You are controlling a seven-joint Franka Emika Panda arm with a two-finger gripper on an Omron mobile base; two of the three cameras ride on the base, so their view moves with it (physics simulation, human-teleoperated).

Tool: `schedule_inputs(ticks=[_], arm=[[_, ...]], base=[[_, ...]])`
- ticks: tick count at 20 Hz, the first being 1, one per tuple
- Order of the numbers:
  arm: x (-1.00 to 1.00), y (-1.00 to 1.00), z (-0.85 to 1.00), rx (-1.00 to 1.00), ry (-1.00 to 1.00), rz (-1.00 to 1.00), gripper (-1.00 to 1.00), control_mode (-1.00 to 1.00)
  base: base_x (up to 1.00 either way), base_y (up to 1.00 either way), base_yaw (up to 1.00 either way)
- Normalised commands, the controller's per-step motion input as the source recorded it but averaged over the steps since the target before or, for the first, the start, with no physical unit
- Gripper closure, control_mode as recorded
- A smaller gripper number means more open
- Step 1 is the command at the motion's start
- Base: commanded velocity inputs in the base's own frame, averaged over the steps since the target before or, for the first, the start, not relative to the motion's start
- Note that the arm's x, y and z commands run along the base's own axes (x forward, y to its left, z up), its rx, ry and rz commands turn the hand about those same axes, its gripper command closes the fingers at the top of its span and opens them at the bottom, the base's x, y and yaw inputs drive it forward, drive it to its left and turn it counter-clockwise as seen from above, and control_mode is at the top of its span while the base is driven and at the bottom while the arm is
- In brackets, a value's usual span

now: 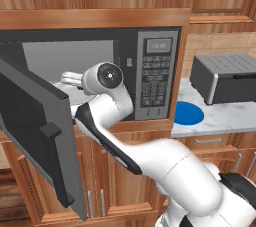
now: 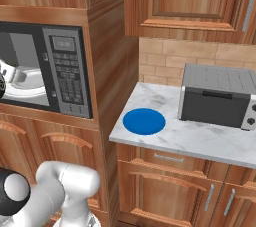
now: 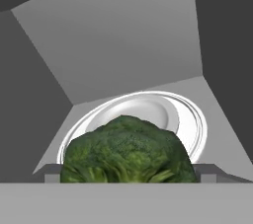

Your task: Pick the broccoli from the counter and place it in the microwave. Then turn on the microwave.

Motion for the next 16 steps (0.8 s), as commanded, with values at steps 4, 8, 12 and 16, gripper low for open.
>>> schedule_inputs(ticks=[4, 8, 12, 16], arm=[[0.48, 0.10, -0.17, -0.02, 0.00, 0.00, 1.00, -1.00], [0.45, 0.11, -0.21, -0.03, 0.00, 0.00, 1.00, -1.00], [0.46, 0.09, -0.21, -0.02, 0.00, 0.00, 1.00, -1.00], [0.40, 0.13, -0.22, -0.03, 0.00, 0.00, 1.00, -1.00]], base=[[0.00, 0.00, 0.00], [0.00, 0.00, 0.00], [0.00, 0.00, 0.00], [0.00, 0.00, 0.00]])
